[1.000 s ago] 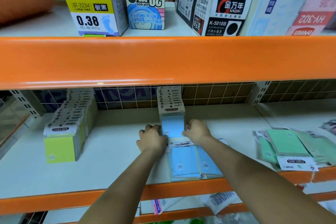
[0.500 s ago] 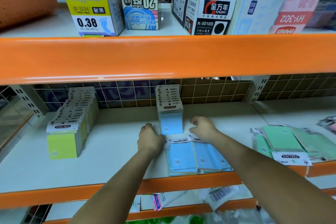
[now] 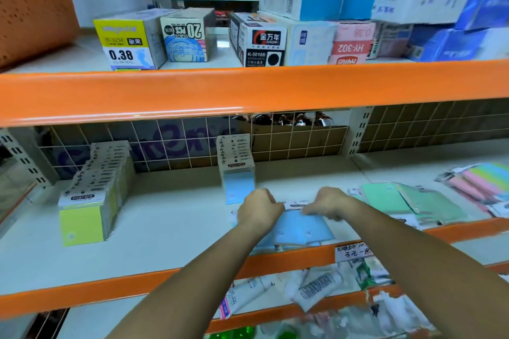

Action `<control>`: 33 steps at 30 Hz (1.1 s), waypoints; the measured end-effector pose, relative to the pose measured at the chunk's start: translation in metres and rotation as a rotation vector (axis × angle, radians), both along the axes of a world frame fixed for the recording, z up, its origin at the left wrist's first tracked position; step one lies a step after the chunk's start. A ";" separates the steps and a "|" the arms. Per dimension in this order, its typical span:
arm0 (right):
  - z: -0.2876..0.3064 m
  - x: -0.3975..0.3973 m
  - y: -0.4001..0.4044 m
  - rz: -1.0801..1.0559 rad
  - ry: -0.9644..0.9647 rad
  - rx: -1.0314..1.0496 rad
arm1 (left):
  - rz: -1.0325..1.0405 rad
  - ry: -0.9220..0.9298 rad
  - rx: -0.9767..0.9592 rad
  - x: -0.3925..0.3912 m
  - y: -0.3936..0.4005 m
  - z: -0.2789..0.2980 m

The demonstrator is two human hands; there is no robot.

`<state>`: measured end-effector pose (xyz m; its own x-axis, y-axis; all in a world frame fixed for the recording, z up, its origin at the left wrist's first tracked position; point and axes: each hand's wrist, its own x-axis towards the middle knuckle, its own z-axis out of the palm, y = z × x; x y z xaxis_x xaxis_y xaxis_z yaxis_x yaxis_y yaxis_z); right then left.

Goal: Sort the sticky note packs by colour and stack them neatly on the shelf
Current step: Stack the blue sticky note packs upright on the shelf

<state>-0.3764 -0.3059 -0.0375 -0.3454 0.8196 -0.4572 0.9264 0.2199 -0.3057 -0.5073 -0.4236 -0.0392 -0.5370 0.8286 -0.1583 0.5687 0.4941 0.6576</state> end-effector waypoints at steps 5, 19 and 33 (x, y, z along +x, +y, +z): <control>-0.004 0.016 -0.019 -0.080 -0.012 -0.126 | -0.160 0.307 -0.186 0.025 0.004 -0.013; -0.016 0.028 0.003 -0.255 0.313 -0.210 | -0.289 0.264 -0.290 0.009 -0.004 -0.029; -0.003 -0.042 -0.010 -0.161 0.793 -0.187 | 0.143 -0.095 0.015 -0.030 -0.014 -0.027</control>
<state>-0.4182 -0.3162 -0.0402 -0.5072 0.8214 -0.2608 0.4362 -0.0163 -0.8997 -0.5376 -0.4376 -0.0664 -0.6331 0.7472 -0.2022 0.4280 0.5556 0.7128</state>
